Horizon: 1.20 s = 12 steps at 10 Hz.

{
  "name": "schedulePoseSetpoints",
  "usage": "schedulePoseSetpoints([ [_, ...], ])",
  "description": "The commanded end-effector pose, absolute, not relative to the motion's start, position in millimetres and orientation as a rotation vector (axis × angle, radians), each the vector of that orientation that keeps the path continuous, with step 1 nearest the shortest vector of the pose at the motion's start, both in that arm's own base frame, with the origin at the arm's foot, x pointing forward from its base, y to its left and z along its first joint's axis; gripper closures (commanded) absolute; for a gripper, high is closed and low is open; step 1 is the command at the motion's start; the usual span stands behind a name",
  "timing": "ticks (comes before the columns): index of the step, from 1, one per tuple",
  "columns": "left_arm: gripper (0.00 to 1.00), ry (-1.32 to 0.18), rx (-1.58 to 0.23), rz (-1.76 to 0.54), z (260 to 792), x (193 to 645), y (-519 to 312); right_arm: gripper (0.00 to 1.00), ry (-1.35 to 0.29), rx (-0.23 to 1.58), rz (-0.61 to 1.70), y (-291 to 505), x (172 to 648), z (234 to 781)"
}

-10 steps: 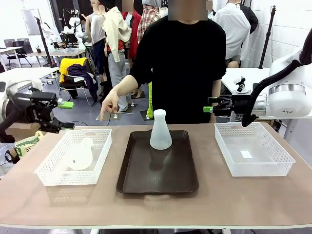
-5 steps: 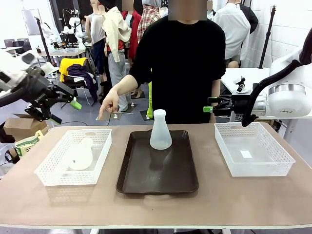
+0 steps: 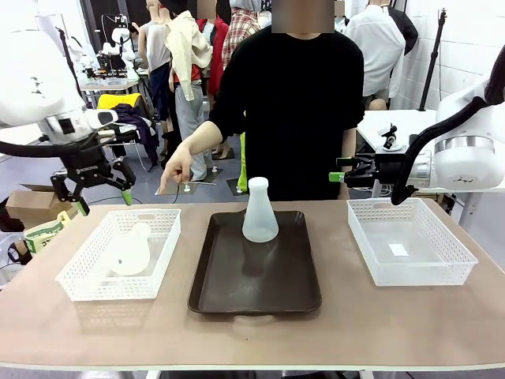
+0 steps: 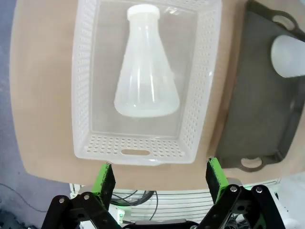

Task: Prepare the laboratory tools.
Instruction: Pick up the Big flask that the person points to.

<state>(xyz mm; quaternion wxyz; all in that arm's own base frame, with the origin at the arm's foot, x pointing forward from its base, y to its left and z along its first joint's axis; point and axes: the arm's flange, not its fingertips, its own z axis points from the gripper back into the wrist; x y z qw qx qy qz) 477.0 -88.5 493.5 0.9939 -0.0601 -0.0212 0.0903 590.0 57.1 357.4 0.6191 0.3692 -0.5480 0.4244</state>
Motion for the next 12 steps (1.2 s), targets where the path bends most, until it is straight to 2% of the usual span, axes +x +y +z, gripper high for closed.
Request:
schedulePoseSetpoints([
  [1, 0.0, -0.014, -0.031, 0.22, 489.3, 504.7, -91.0, 0.0, -1.256, 0.844, 0.973, 58.5, 589.3, 357.6],
  [9, 0.0, -0.044, -0.05, 0.218, 466.8, 517.6, -86.5, 0.0, -1.256, 0.844, 0.973, 58.5, 589.3, 357.6],
  [12, 0.0, -0.086, 0.023, 0.166, 450.6, 573.0, -82.9, 0.0, -1.256, 0.844, 0.973, 58.5, 589.3, 357.6],
])
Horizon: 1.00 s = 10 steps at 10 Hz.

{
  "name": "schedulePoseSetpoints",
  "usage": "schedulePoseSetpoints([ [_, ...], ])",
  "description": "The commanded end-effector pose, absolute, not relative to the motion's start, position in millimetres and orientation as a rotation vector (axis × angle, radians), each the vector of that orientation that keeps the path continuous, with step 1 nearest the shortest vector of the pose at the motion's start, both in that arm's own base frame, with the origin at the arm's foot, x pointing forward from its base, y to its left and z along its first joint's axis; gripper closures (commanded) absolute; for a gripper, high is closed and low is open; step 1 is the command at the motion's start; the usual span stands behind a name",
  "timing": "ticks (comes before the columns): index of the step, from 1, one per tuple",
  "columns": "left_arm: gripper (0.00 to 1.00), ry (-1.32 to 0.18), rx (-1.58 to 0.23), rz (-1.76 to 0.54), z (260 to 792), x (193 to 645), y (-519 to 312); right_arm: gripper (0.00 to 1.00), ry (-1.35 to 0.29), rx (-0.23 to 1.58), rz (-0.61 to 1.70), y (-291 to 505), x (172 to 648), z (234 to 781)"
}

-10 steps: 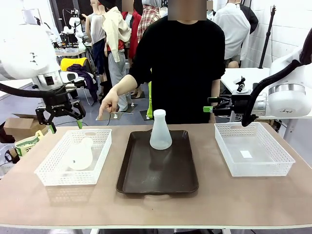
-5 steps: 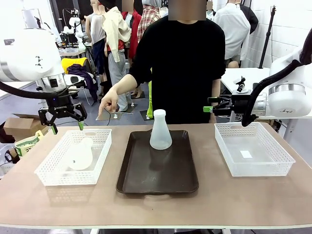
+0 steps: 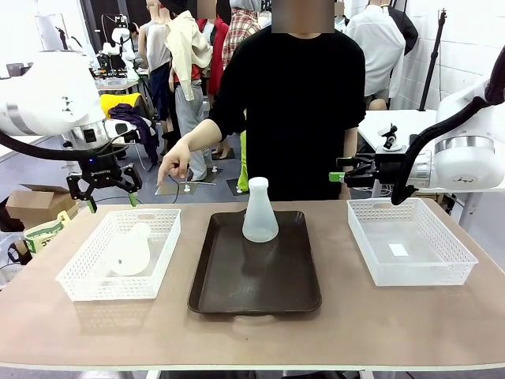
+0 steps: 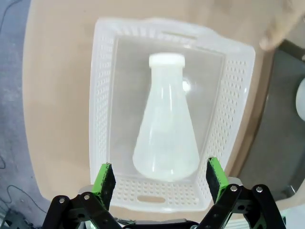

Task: Prepare the laboratory tools.
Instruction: Pick up the Big flask that the person points to.

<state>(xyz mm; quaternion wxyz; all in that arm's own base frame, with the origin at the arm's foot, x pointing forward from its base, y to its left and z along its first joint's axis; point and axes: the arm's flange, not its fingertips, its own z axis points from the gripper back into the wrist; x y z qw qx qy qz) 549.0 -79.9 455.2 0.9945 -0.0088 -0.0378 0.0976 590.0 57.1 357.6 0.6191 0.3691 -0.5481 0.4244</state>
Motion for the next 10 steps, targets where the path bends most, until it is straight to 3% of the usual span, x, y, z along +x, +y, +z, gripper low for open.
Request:
schedulePoseSetpoints([
  [1, 0.0, -0.065, 0.053, 0.153, 442.2, 583.8, -84.2, 0.0, -1.256, 0.844, 0.973, 58.5, 589.3, 357.6],
  [4, 0.0, -0.011, 0.082, 0.138, 419.1, 607.3, -92.4, 0.0, -1.256, 0.844, 0.973, 58.5, 589.3, 357.6],
  [10, 0.0, -0.001, 0.024, 0.077, 372.9, 607.5, -102.4, 0.0, -1.256, 0.844, 0.973, 58.5, 589.3, 357.6],
])
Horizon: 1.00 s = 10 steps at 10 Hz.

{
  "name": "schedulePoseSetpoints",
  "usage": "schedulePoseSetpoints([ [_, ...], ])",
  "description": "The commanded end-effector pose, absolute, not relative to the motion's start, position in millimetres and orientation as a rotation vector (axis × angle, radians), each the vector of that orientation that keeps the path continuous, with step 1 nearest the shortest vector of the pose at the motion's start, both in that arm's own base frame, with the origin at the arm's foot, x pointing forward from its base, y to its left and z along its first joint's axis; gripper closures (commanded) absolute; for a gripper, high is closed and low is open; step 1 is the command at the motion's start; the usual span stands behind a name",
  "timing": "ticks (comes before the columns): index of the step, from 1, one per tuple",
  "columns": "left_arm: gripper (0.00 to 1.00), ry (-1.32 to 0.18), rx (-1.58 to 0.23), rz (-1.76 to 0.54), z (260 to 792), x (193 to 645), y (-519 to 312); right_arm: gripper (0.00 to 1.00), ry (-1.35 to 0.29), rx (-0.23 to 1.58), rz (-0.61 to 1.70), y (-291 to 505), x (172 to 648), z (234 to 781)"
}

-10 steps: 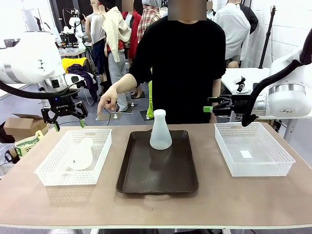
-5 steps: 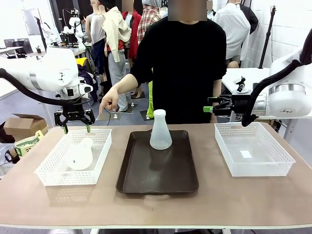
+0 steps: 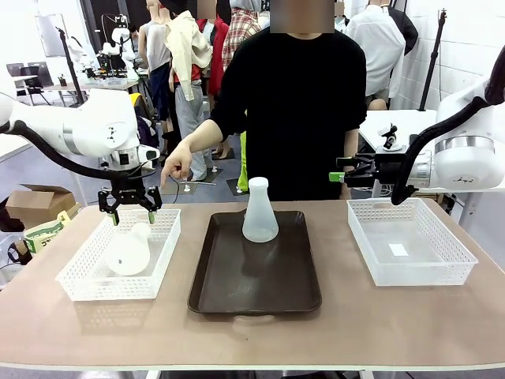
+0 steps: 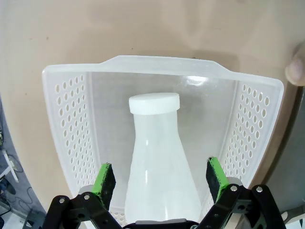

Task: Prepare the laboratory tools.
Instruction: Pick up the Big flask that the person points to.

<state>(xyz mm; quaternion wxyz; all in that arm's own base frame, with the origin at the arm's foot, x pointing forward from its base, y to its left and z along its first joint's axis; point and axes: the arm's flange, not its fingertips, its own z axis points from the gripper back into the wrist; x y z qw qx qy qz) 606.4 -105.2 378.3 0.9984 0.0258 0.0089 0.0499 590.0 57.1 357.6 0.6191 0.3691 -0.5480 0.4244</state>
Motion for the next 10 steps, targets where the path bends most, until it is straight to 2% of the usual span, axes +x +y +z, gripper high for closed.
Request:
schedulePoseSetpoints([
  [1, 0.0, -0.012, 0.005, 0.08, 366.7, 609.3, -100.6, 0.0, -1.256, 0.844, 0.973, 58.5, 589.3, 357.6],
  [10, 0.0, -0.009, -0.036, 0.083, 337.1, 616.7, -88.2, 0.0, -1.256, 0.844, 0.973, 58.5, 589.3, 357.6],
])
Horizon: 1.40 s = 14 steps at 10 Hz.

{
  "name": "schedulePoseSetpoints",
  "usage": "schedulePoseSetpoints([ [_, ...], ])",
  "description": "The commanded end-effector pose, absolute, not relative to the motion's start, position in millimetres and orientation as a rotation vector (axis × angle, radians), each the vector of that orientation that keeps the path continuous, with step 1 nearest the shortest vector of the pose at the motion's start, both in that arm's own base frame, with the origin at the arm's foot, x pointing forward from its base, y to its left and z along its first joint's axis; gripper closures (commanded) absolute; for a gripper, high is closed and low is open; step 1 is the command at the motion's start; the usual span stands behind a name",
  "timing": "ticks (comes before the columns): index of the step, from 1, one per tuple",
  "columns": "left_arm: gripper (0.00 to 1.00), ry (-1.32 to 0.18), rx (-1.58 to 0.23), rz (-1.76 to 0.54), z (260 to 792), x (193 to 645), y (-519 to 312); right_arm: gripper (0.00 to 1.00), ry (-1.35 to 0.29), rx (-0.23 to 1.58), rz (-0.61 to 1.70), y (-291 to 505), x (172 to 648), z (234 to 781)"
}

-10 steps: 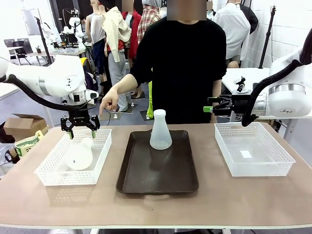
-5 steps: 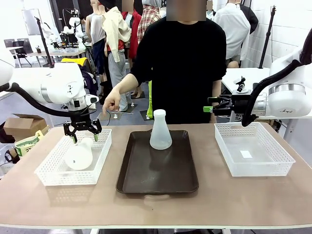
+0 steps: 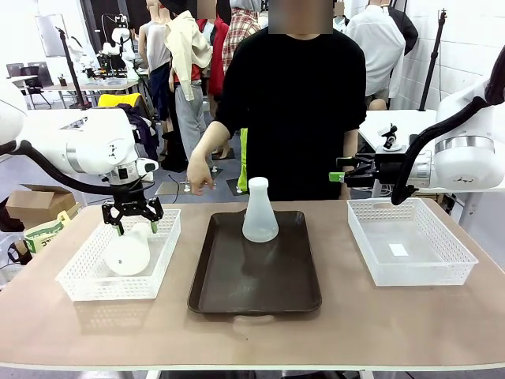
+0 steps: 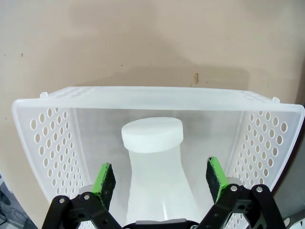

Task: Prepare the laboratory tools.
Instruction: Pick up the Big flask that the person points to.

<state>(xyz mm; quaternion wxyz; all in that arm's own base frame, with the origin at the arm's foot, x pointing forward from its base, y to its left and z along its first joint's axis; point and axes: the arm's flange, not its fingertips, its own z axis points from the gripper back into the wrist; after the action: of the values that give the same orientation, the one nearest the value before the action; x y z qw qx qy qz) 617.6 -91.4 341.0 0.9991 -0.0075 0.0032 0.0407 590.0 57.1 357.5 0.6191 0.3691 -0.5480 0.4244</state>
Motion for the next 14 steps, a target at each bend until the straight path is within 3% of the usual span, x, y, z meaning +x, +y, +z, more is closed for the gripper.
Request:
schedulePoseSetpoints([
  [1, 0.0, -0.016, -0.046, 0.088, 336.3, 617.0, -87.4, 0.0, -1.256, 0.844, 0.973, 58.5, 589.3, 357.6],
  [10, 0.0, -0.019, -0.027, 0.108, 330.6, 618.1, -89.8, 0.0, -1.256, 0.844, 0.973, 58.5, 589.3, 357.6],
  [14, 0.68, -0.019, 0.03, 0.118, 327.5, 617.7, -94.0, 0.0, -1.256, 0.844, 0.973, 58.5, 589.3, 357.6],
])
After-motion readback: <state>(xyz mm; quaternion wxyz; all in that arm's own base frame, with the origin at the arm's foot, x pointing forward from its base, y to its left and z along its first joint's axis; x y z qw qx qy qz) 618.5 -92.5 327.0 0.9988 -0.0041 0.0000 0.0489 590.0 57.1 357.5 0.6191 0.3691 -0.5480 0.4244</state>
